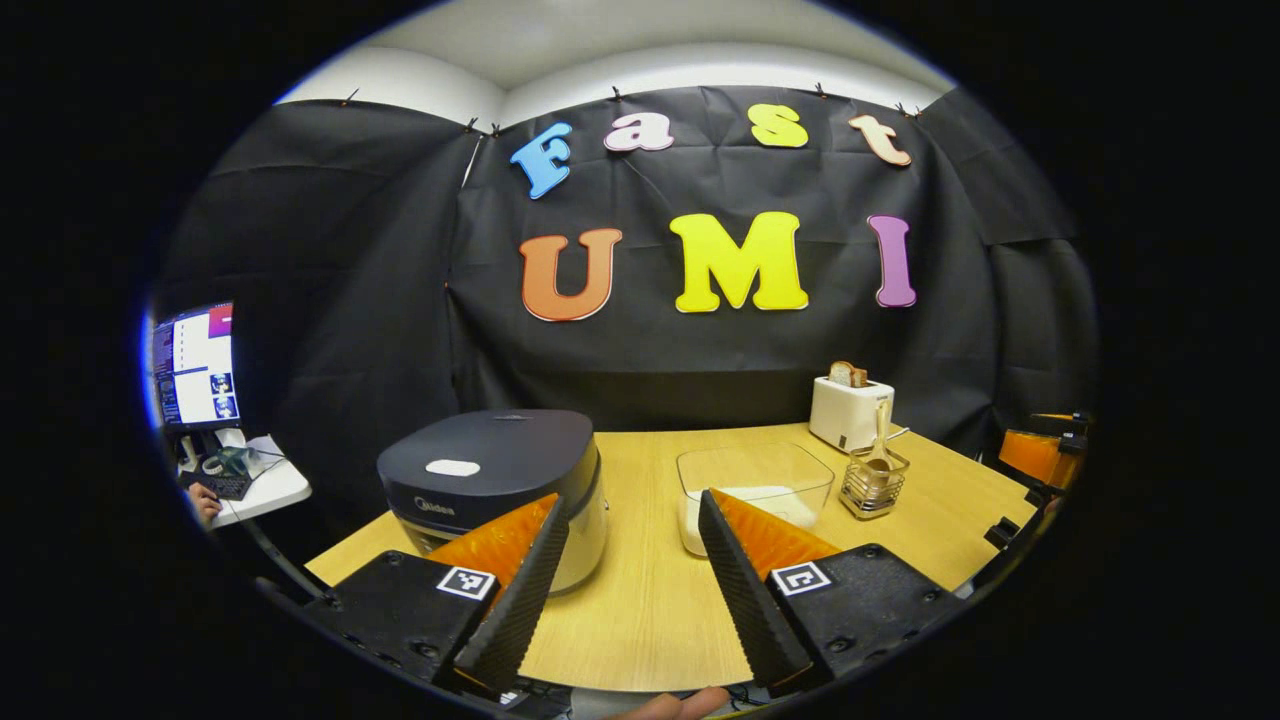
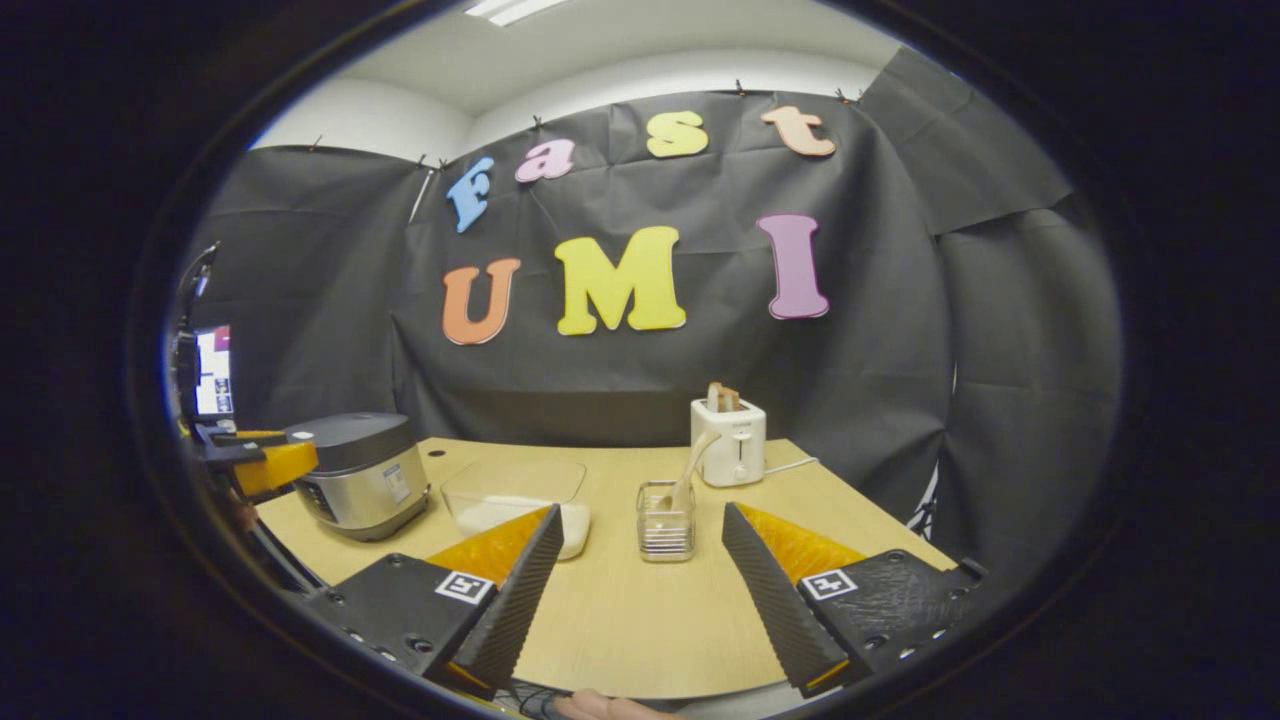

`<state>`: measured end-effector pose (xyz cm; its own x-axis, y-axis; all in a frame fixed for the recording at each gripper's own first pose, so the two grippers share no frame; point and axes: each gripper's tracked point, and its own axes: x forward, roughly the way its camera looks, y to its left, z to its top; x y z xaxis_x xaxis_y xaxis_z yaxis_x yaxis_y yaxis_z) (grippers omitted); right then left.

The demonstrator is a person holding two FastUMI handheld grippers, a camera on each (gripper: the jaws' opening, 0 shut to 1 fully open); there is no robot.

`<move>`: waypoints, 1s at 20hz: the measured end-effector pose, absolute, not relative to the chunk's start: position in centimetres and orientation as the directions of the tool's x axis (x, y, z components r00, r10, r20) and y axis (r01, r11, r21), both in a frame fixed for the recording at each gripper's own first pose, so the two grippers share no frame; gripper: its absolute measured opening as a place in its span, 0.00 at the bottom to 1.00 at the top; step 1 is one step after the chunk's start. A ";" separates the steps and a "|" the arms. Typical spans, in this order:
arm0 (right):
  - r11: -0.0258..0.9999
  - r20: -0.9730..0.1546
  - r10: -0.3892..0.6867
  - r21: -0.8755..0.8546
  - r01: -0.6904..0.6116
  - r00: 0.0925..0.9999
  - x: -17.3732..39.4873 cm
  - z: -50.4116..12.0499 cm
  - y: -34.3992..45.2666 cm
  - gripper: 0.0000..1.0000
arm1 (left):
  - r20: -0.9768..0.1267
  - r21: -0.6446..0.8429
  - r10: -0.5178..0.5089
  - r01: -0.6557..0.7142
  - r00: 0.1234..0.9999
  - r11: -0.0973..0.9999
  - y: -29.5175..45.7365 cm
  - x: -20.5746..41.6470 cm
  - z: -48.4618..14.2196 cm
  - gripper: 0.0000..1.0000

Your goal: Close the left gripper, press the button to open the rice cooker; take a wooden spoon from the chopstick holder with the right hand, scoop a spoonful of rice and pour it into the rice cooker, then put the wooden spoon back into the chopstick holder.

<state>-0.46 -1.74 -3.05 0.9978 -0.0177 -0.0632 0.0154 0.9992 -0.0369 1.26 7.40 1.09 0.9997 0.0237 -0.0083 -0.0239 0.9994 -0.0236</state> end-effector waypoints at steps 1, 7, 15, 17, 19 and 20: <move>0.999 -0.061 -0.015 -0.040 0.013 0.998 -0.5 -3.1 -1.7 0.96 | -0.011 -0.013 0.040 -0.040 0.999 0.999 8.5 1.6 1.5 0.83; 0.999 -0.073 -0.008 -0.046 0.005 0.997 0.1 -3.9 -1.1 0.96 | -0.070 0.035 0.072 -0.070 0.995 0.997 14.0 4.4 2.9 0.48; 0.998 -0.119 0.023 -0.049 -0.029 0.993 1.4 -6.0 -0.6 0.95 | -0.249 -0.004 0.102 -0.107 0.963 0.994 20.0 7.8 0.8 0.03; 0.999 -0.148 0.013 -0.047 -0.020 0.989 1.7 -6.9 -1.2 0.95 | -0.284 -0.009 0.085 -0.091 0.955 0.996 20.1 8.4 0.5 0.03; 0.999 -0.163 0.017 -0.032 -0.023 0.986 1.6 -7.2 -1.4 0.96 | -0.309 -0.027 0.062 -0.074 0.949 0.997 20.0 8.8 0.2 0.03; 0.999 -0.167 0.018 -0.027 -0.023 0.986 1.5 -7.4 -1.5 0.96 | -0.320 -0.037 0.044 -0.059 0.946 0.998 19.9 9.0 0.2 0.03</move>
<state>1.51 -1.48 -7.36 0.9858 0.0182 -0.1669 -0.0229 0.9994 -0.0266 8.98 19.91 0.16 0.9465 0.0440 -0.3197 -0.0587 0.9976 -0.0367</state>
